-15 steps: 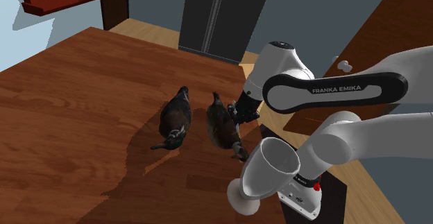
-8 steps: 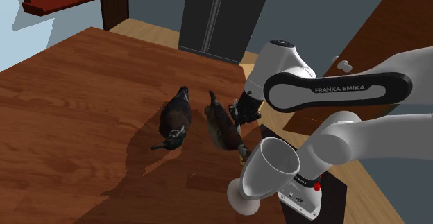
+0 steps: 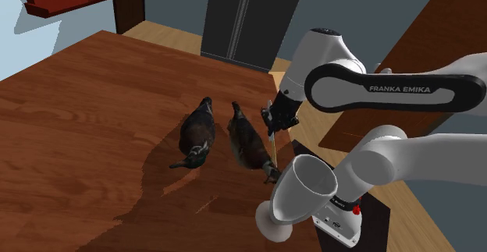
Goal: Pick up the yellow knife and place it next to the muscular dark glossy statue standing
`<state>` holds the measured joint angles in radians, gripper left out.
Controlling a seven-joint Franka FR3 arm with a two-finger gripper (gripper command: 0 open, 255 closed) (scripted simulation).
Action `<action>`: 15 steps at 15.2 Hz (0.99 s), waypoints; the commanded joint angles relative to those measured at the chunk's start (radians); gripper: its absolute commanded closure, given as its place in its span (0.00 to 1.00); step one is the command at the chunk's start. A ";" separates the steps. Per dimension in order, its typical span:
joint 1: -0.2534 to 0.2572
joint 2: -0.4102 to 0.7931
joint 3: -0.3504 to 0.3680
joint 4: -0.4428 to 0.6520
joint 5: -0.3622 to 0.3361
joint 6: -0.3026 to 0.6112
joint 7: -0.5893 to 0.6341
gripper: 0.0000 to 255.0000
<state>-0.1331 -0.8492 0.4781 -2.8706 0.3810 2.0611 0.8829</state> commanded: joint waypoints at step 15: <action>-0.026 -0.070 -0.078 0.176 -0.074 -0.244 0.005 1.00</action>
<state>-0.1574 -0.9174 0.4039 -2.7060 0.3111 1.8309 0.8870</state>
